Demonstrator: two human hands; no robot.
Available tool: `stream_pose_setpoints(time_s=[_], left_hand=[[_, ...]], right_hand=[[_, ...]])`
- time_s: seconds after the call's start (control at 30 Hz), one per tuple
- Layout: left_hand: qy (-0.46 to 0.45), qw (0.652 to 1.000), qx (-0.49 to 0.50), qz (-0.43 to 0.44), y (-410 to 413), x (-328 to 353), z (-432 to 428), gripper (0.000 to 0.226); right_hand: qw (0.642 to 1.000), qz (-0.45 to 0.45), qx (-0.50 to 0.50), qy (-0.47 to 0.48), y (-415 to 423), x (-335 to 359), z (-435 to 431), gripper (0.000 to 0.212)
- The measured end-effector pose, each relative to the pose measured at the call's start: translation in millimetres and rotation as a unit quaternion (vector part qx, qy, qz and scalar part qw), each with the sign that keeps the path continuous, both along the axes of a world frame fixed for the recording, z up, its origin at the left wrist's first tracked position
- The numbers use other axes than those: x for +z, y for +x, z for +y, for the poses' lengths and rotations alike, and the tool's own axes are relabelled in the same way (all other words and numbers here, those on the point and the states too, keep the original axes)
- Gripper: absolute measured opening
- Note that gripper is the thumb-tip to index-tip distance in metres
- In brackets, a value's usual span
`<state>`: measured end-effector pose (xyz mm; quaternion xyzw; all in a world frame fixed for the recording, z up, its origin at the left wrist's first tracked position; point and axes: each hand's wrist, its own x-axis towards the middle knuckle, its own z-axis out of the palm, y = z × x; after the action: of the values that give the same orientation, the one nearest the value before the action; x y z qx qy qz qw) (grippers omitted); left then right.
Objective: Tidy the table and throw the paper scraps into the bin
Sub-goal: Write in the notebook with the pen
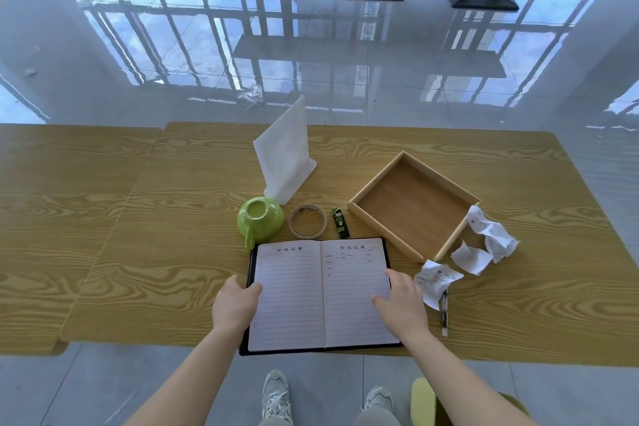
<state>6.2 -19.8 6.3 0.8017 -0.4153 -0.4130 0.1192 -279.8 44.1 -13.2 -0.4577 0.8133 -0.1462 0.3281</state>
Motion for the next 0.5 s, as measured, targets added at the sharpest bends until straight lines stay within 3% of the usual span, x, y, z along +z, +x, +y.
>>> stream_pose_setpoints(time_s=[0.13,0.37,0.5], left_hand=[[-0.031,0.995,0.022,0.094,11,6,7,0.025],[-0.141,0.975,-0.081,0.152,-6,30,22,0.068],[-0.18,0.957,-0.168,0.154,-33,48,21,0.077]], right_hand=[[1.0,-0.02,-0.006,-0.001,-4,1,0,0.057],[0.999,-0.045,-0.008,0.001,-7,3,-1,0.058],[0.999,-0.042,0.015,0.01,-7,4,2,0.056]])
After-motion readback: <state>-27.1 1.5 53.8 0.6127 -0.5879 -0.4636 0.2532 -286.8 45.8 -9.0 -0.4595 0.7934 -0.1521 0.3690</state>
